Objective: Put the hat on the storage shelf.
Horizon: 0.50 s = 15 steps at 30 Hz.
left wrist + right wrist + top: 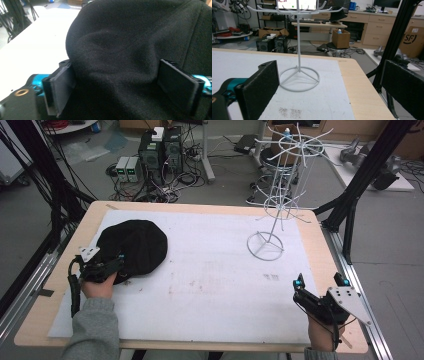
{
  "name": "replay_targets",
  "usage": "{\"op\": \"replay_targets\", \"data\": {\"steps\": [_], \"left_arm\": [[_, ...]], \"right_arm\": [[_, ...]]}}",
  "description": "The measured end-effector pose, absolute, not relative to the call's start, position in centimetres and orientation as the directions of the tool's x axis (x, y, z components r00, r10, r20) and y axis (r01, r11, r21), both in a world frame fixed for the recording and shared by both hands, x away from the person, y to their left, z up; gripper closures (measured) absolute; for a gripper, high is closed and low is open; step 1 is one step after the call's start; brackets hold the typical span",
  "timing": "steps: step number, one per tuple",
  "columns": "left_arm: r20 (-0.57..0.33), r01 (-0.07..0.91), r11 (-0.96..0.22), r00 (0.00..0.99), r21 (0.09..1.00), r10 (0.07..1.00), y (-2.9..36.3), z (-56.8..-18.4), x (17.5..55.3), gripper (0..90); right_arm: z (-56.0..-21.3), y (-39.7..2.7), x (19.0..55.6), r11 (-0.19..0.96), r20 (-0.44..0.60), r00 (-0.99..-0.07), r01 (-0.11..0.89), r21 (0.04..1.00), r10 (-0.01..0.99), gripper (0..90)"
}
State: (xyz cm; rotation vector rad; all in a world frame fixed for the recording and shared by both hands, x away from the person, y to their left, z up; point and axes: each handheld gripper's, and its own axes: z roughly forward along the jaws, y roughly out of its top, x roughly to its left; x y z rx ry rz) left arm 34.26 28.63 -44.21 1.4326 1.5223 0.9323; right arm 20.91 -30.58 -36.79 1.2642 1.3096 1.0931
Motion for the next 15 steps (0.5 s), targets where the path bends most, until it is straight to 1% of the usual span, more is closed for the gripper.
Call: {"op": "replay_targets", "data": {"steps": [4, 5, 6, 7, 8, 15], "left_arm": [[-0.068, 0.386, 0.071, -0.022, 0.920, 0.997, 28.54, -44.20, 34.25, 21.2], [-0.063, 0.385, 0.069, -0.027, 0.920, 0.998, 28.52, -44.21, 34.25, 23.7], [-0.061, 0.386, 0.068, -0.032, 0.920, 0.998, 28.52, -44.19, 34.23, 23.7], [-0.057, 0.385, 0.070, -0.045, 0.920, 0.997, 28.53, -44.17, 34.22, 30.1], [-0.054, 0.390, 0.070, -0.052, 0.918, 0.997, 28.58, -44.13, 34.17, 32.7], [-0.055, 0.388, 0.081, -0.078, 0.918, 0.995, 28.53, -44.13, 34.22, 37.8]], "right_arm": [[-36.81, -30.59, 20.93, 0.071, -0.073, 0.017, 0.121, 0.990, 0.997, 1.1], [-36.80, -30.56, 20.90, 0.071, -0.073, 0.014, 0.119, 0.990, 0.997, 1.2], [-36.80, -30.56, 20.90, 0.071, -0.073, 0.014, 0.119, 0.990, 0.997, 1.2], [-36.79, -30.55, 20.90, 0.072, -0.074, 0.015, 0.114, 0.991, 0.997, 1.2], [-36.77, -30.53, 20.89, 0.070, -0.072, 0.015, 0.114, 0.991, 0.997, 1.2], [-36.78, -30.49, 20.90, 0.074, -0.076, 0.018, 0.112, 0.991, 0.997, 1.2]]}}
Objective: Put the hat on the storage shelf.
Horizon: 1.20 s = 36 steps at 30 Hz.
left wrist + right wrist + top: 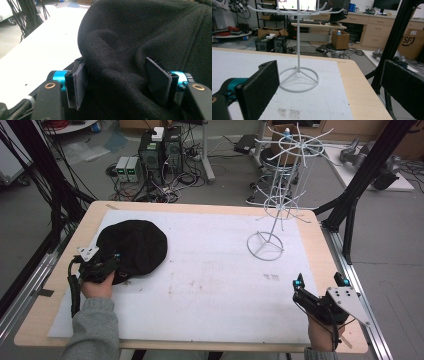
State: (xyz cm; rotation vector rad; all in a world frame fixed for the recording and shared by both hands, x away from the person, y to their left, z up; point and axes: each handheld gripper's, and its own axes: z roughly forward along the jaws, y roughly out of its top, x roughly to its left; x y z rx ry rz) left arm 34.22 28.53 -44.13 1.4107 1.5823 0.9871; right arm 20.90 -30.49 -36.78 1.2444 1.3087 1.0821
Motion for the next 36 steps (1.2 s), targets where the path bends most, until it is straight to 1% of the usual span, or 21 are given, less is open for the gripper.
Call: {"op": "replay_targets", "data": {"steps": [8, 10, 11, 12, 15, 17, 20, 23, 25, 30, 36], "left_arm": [[-0.057, 0.387, 0.095, -0.107, 0.917, 0.993, 28.41, -44.12, 34.28, 43.6], [-0.067, 0.382, 0.109, -0.120, 0.918, 0.990, 28.43, -44.09, 34.29, 46.9], [-0.071, 0.382, 0.114, -0.126, 0.917, 0.990, 28.44, -44.06, 34.29, 46.9], [-0.074, 0.381, 0.119, -0.132, 0.917, 0.988, 28.44, -44.05, 34.29, 49.3], [-0.076, 0.379, 0.125, -0.141, 0.917, 0.987, 28.42, -44.04, 34.31, 50.5], [-0.078, 0.379, 0.130, -0.149, 0.916, 0.986, 28.39, -44.02, 34.32, 52.3], [-0.075, 0.373, 0.133, -0.165, 0.918, 0.983, 28.27, -44.00, 34.33, 54.7], [-0.058, 0.355, 0.121, -0.183, 0.927, 0.981, 28.14, -43.86, 34.24, 63.5], [-0.065, 0.353, 0.128, -0.183, 0.927, 0.981, 28.25, -43.84, 34.21, 64.0], [-0.051, 0.333, 0.116, -0.196, 0.936, 0.979, 28.32, -43.72, 34.11, 71.8], [-0.083, 0.321, 0.143, -0.195, 0.936, 0.977, 28.80, -43.68, 34.08, 74.4]], "right_arm": [[-36.79, -30.36, 20.93, 0.083, -0.086, 0.019, 0.111, 0.990, 0.996, 1.3], [-36.81, -30.27, 20.94, 0.091, -0.094, 0.019, 0.113, 0.989, 0.995, 1.3], [-36.81, -30.27, 20.94, 0.091, -0.094, 0.019, 0.113, 0.989, 0.995, 1.3], [-36.80, -30.22, 20.94, 0.091, -0.094, 0.019, 0.112, 0.990, 0.995, 1.3], [-36.78, -30.21, 20.92, 0.092, -0.094, 0.017, 0.108, 0.990, 0.995, 1.4], [-36.79, -30.21, 20.89, 0.096, -0.099, 0.018, 0.109, 0.989, 0.995, 3.8], [-36.81, -30.21, 20.86, 0.102, -0.105, 0.018, 0.107, 0.989, 0.994, 4.0], [-36.73, -30.14, 20.73, 0.102, -0.104, 0.023, 0.089, 0.991, 0.994, 4.0], [-36.72, -30.16, 20.70, 0.103, -0.105, 0.023, 0.087, 0.991, 0.994, 4.0], [-36.77, -30.22, 20.76, 0.104, -0.107, 0.023, 0.091, 0.990, 0.994, 4.0], [-36.75, -30.27, 20.71, 0.100, -0.102, 0.026, 0.088, 0.991, 0.994, 4.0]]}}
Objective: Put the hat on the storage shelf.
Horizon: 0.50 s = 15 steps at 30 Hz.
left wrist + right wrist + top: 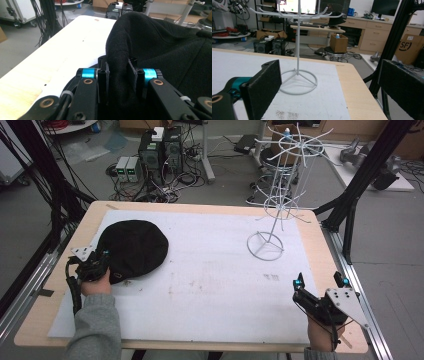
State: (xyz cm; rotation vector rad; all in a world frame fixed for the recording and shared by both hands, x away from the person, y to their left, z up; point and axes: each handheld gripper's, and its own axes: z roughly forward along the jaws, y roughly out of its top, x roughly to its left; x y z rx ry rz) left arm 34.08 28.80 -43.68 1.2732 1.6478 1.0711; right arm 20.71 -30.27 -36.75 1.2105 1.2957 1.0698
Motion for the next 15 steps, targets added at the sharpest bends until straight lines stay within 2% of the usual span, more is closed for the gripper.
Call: {"op": "replay_targets", "data": {"steps": [5, 15], "left_arm": [[-0.120, 0.308, 0.176, -0.191, 0.935, 0.974, 29.1, -43.5, 33.9, 75.9], [-0.138, 0.263, 0.179, -0.169, 0.948, 0.976, 28.6, -42.6, 33.1, 76.8]], "right_arm": [[-36.8, -30.3, 20.7, 0.096, -0.098, 0.025, 0.086, 0.992, 0.995, 4.1], [-36.8, -30.4, 20.7, 0.093, -0.095, 0.024, 0.083, 0.992, 0.995, 4.2]]}}
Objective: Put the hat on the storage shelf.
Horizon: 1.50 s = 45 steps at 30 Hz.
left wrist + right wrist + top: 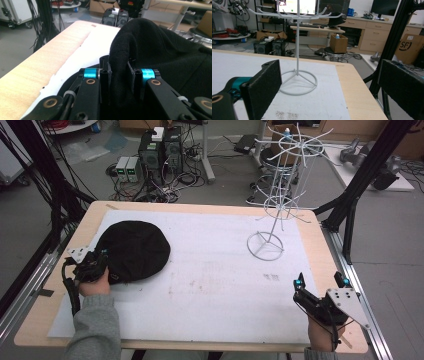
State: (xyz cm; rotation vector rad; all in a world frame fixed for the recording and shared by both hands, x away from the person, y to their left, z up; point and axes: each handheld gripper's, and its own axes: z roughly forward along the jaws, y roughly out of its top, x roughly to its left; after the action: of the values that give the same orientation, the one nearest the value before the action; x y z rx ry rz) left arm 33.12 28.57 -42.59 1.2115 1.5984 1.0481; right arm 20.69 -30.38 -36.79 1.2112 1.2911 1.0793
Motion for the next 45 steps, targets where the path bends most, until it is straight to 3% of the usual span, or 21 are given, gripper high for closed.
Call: {"op": "replay_targets", "data": {"steps": [12, 17, 25, 45], "left_arm": [[-0.241, 0.237, 0.262, -0.112, 0.935, 0.964, 28.2, -41.6, 32.6, 77.3], [-0.236, 0.211, 0.248, -0.077, 0.946, 0.969, 26.7, -40.4, 32.4, 77.3], [-0.301, 0.174, 0.298, -0.012, 0.938, 0.954, 24.0, -38.2, 32.5, 77.3], [-0.436, 0.023, 0.435, 0.054, 0.900, 0.898, 21.5, -33.0, 31.8, 77.3]], "right_arm": [[-36.8, -30.3, 20.7, 0.090, -0.091, 0.017, 0.075, 0.993, 0.996, 4.3], [-36.7, -30.0, 20.8, 0.096, -0.097, 0.012, 0.073, 0.993, 0.995, 4.3], [-36.6, -29.9, 20.8, 0.088, -0.088, -0.003, 0.062, 0.994, 0.996, 4.3], [-36.3, -30.0, 20.5, 0.063, -0.062, -0.012, 0.046, 0.997, 0.998, 4.4]]}}
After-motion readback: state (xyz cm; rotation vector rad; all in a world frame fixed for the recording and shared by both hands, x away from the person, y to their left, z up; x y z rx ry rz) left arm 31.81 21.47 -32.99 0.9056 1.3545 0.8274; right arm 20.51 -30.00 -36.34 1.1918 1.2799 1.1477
